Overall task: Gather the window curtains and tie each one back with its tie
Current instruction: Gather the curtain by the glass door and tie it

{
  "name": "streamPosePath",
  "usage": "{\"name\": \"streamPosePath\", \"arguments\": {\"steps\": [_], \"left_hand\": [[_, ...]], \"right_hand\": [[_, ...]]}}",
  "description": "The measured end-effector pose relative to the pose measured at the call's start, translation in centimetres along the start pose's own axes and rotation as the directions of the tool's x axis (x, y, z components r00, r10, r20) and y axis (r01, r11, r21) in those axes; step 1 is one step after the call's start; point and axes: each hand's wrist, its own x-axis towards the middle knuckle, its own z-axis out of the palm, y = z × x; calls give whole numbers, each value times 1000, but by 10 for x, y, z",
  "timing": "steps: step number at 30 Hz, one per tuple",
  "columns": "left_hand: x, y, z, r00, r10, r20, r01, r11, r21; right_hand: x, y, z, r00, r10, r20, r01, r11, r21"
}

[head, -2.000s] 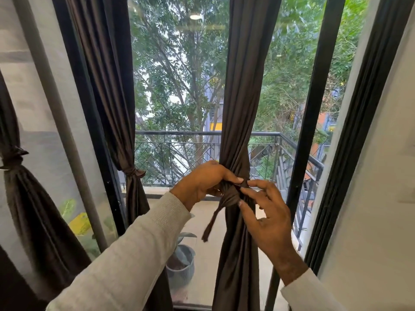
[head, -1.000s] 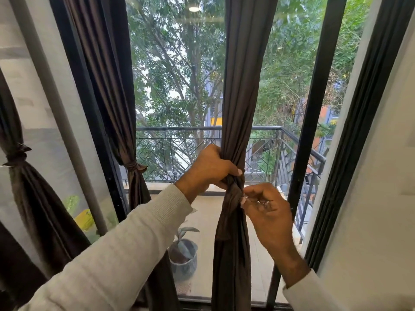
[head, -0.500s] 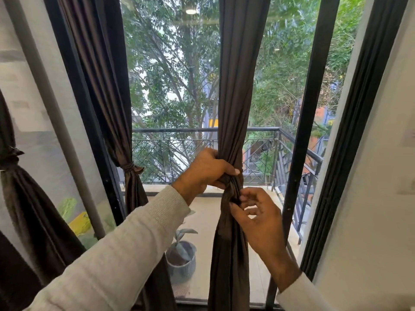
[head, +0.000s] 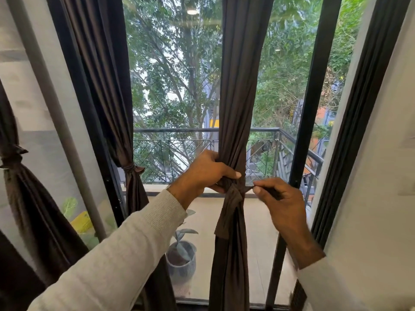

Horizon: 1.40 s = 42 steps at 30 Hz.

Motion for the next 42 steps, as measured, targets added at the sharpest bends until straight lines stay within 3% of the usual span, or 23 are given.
{"name": "streamPosePath", "arguments": {"steps": [4, 9, 11, 13, 16, 21, 23, 25, 27, 30, 34, 36, 38, 42], "left_hand": [[-4, 0, 6, 999, 45, 24, -45, 999, -4], [-5, -3, 17, 996, 86, 2, -86, 995, -47], [-5, -5, 20, 995, 98, -19, -99, 994, -51], [-5, -7, 21, 992, 119, -40, -121, 992, -44], [-2, -11, 19, 979, 203, -26, -203, 979, 13], [-10, -6, 10, 906, 377, 193, -414, 884, 217], [-8, -7, 2, 849, 516, 119, -527, 803, 279], [-1, -15, -9, 798, 601, -47, -559, 766, 316], [8, -30, -15, 815, 576, -70, -509, 768, 389], [13, -52, -10, 892, 443, 95, -442, 806, 393], [8, -61, 8, 840, 518, 158, -542, 807, 236], [3, -61, 15, 801, 585, 127, -598, 782, 175], [0, -63, 19, 779, 623, 72, -621, 752, 218], [-3, -74, 27, 734, 679, 20, -647, 690, 325]], "right_hand": [[17, 4, 10, 993, -41, -115, 20, 984, -179], [16, -1, 31, 975, 83, -207, -86, 996, -4], [12, 3, 33, 972, 193, -134, -173, 974, 147], [6, 5, 30, 970, 241, 26, -239, 934, 266], [1, 4, 25, 977, 179, 114, -197, 964, 176], [2, 6, 24, 986, 160, 51, -165, 979, 123], [2, 8, 22, 988, 153, 30, -155, 981, 114], [5, 11, 18, 987, 158, 26, -160, 978, 131], [10, 13, 14, 980, 186, 76, -198, 959, 201], [18, 22, 9, 949, 227, 218, -298, 870, 393], [17, 23, 7, 927, 215, 307, -356, 760, 544], [15, 21, 6, 936, 234, 263, -347, 741, 575], [11, 20, 6, 956, 255, 145, -293, 786, 545], [-6, 10, 8, 983, 130, -129, -117, 988, 103]]}}
